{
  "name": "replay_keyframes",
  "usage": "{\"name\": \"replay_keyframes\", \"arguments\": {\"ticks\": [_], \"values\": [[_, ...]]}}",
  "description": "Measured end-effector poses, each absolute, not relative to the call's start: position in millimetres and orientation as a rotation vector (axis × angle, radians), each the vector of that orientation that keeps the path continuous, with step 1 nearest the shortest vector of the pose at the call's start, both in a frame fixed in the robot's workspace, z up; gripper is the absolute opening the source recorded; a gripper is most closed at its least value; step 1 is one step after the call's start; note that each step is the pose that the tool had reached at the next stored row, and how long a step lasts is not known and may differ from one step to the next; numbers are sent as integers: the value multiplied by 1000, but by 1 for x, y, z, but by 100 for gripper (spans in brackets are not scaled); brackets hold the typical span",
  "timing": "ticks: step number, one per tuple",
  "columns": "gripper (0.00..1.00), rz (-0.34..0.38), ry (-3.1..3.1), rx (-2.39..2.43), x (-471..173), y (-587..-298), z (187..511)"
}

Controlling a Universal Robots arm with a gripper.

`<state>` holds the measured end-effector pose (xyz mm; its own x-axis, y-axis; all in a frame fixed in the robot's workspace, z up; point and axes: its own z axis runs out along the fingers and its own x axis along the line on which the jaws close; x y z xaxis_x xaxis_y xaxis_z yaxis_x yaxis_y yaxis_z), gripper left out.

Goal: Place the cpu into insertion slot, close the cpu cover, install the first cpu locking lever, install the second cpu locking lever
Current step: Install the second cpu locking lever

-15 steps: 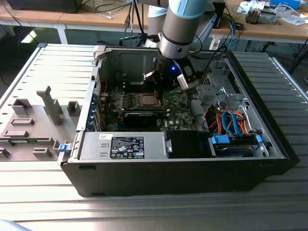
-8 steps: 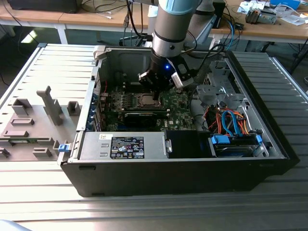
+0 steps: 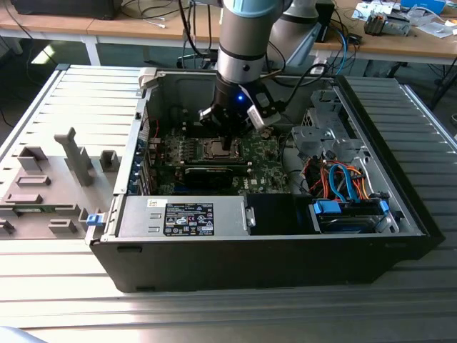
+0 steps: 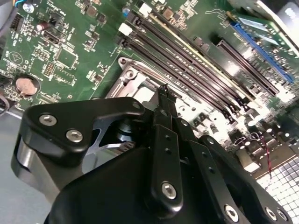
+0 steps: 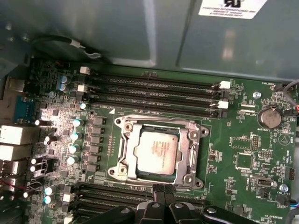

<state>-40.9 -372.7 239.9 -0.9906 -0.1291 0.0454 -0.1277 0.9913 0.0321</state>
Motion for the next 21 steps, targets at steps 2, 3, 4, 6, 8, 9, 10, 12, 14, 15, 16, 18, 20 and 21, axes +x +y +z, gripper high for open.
{"name": "replay_keyframes", "arguments": {"ticks": [2, 3, 4, 6, 8, 9, 10, 12, 14, 15, 16, 18, 20, 21], "values": [[11, -27, -3092, 199, -43, -372, 240], [11, -17, -3094, 199, -45, -372, 240], [11, -11, -3096, 199, -46, -371, 240], [11, 12, -3100, 199, -49, -370, 241], [11, 27, -3102, 199, -50, -370, 241], [11, 36, -3103, 199, -51, -370, 241], [11, 46, -3105, 198, -52, -369, 242], [11, 59, -3106, 198, -53, -369, 242], [11, 74, -3108, 198, -55, -369, 242], [11, 81, -3109, 198, -55, -369, 242], [11, 87, -3110, 198, -56, -369, 243], [11, 103, -3112, 198, -58, -368, 243], [11, 114, -3114, 198, -59, -368, 244], [11, 123, -3116, 198, -61, -368, 244]]}}
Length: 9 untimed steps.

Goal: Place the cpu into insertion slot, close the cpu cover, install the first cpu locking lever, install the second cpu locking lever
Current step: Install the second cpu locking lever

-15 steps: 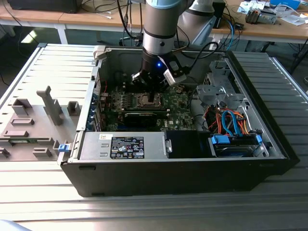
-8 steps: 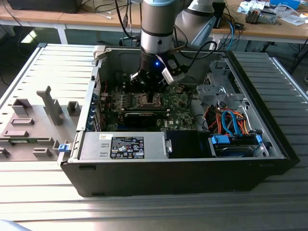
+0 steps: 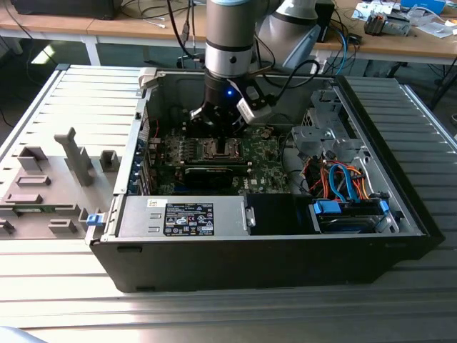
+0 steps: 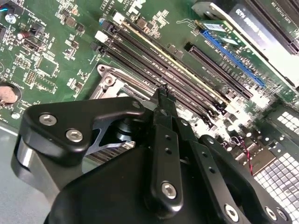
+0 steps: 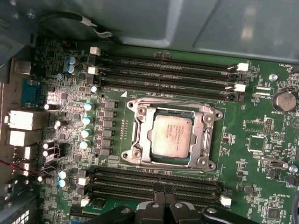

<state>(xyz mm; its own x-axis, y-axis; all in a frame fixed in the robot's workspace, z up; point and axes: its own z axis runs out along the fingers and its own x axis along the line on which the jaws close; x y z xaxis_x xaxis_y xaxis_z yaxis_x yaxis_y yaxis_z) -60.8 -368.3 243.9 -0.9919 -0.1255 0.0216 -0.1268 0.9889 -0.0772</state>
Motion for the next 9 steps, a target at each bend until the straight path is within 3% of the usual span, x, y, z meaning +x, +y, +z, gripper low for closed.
{"name": "replay_keyframes", "arguments": {"ticks": [6, 9], "values": [[11, 125, -3122, 198, -68, -368, 245], [11, 26, -3129, 198, -69, -368, 245]]}}
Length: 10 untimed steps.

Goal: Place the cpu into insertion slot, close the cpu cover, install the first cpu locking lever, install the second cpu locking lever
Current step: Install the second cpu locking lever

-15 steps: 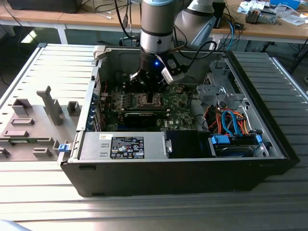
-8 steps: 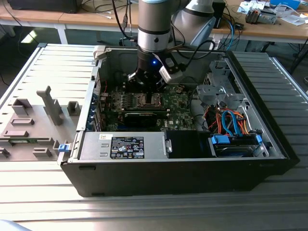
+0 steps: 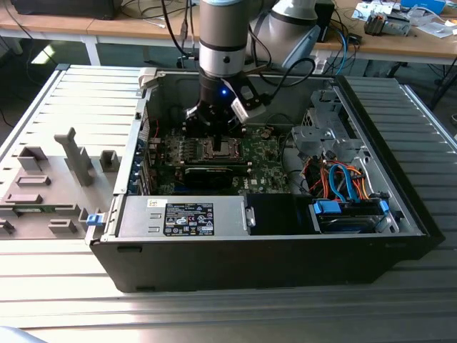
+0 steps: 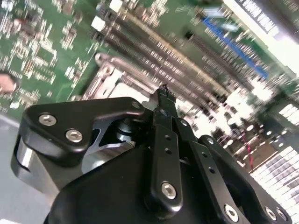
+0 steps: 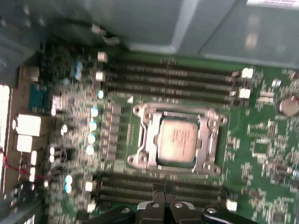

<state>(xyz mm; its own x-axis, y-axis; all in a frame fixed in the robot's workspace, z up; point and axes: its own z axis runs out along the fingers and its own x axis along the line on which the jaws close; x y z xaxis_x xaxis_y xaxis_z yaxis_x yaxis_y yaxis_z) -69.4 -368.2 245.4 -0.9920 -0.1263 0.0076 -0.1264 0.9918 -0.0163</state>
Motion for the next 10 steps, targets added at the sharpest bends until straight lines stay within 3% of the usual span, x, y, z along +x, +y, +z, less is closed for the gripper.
{"name": "replay_keyframes", "arguments": {"ticks": [2, 10], "values": [[11, -33, -3131, 198, -70, -368, 245], [11, -38, -3125, 161, -68, -363, 244]]}}
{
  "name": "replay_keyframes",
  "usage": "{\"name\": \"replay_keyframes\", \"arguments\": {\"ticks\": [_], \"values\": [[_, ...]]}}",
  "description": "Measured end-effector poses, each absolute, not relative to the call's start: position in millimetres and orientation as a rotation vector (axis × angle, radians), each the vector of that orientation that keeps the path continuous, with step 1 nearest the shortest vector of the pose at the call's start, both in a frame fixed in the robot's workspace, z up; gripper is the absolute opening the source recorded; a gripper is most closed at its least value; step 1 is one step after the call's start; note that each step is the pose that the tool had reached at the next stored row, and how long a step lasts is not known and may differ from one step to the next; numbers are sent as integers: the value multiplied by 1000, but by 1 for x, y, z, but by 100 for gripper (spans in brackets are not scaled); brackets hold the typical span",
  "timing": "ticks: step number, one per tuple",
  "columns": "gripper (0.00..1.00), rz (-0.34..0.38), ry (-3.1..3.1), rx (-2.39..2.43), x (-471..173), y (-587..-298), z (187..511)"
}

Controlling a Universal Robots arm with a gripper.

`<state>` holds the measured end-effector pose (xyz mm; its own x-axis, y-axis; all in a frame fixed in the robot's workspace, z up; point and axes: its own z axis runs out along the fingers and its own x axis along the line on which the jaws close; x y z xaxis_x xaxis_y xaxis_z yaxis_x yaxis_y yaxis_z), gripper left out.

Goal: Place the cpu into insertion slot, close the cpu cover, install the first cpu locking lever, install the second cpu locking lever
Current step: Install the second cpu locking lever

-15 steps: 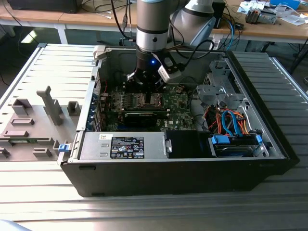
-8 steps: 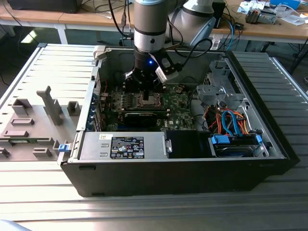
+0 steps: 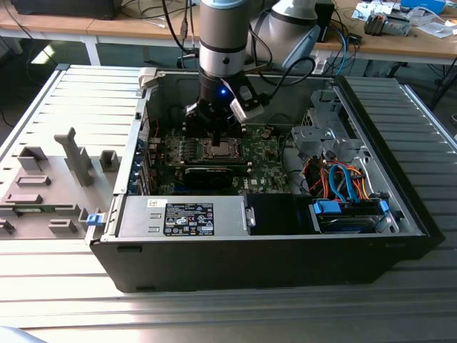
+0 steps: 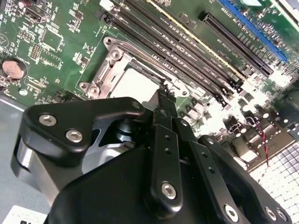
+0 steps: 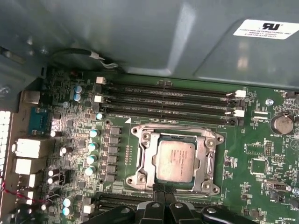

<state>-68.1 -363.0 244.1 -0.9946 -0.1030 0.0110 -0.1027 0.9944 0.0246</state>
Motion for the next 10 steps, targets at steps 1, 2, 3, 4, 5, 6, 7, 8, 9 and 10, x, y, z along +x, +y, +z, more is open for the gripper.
{"name": "replay_keyframes", "arguments": {"ticks": [1, 2, 3, 4, 5, 6, 7, 8, 9, 10], "values": [[11, -38, -3124, 157, -68, -362, 244], [11, -38, -3124, 156, -67, -362, 244], [11, -38, -3124, 156, -67, -361, 244], [11, -38, -3124, 156, -67, -361, 244], [11, -37, -3124, 156, -67, -361, 244], [11, -37, -3124, 156, -67, -361, 244], [11, -37, -3124, 156, -67, -361, 244], [11, -37, -3124, 156, -67, -361, 244], [11, -37, -3124, 156, -67, -361, 244], [11, -37, -3124, 156, -67, -361, 244]]}}
